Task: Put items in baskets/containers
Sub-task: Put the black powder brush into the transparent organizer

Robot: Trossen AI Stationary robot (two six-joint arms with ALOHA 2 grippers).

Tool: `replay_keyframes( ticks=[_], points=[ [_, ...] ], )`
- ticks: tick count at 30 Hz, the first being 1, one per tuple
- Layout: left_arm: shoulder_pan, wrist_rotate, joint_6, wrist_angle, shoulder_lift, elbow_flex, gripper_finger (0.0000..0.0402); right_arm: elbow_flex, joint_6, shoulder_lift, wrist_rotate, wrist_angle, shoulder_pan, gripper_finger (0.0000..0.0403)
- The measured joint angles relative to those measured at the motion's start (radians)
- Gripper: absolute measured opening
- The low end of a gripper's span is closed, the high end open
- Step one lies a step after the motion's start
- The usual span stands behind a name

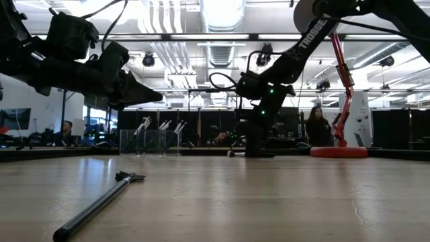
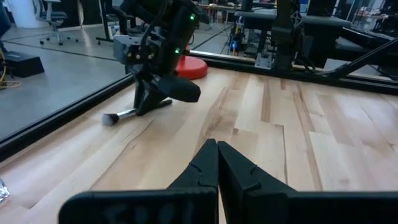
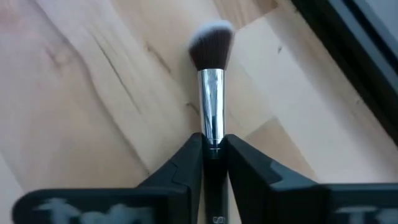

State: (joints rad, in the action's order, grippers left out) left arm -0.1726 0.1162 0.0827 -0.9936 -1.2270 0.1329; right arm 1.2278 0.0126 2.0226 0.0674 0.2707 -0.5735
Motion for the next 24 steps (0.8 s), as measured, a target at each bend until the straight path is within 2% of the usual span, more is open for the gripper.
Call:
replay_keyframes(
  ticks=[6, 9, 14, 19, 24],
  points=[
    [-0.019, 0.002, 0.111, 0.002, 0.000, 0.000, 0.0000, -0.003, -0.015, -0.036, 0.002, 0.113, 0.008, 0.0052],
    [-0.038, 0.005, 0.120, 0.001, 0.000, 0.000, 0.0000, -0.011, -0.025, -0.064, 0.011, 0.191, 0.022, 0.0051],
    [-0.049, 0.000, 0.127, 0.000, 0.000, -0.006, 0.0000, -0.086, -0.034, -0.160, 0.076, 0.185, 0.084, 0.0050],
    [-0.049, -0.097, 0.155, -0.047, 0.000, -0.006, 0.0000, -0.254, -0.111, -0.309, 0.098, 0.045, 0.168, 0.0050],
    [-0.033, -0.190, 0.194, -0.013, -0.003, 0.033, 0.0000, -0.454, -0.203, -0.468, 0.098, -0.276, 0.279, 0.0049]
  ],
)
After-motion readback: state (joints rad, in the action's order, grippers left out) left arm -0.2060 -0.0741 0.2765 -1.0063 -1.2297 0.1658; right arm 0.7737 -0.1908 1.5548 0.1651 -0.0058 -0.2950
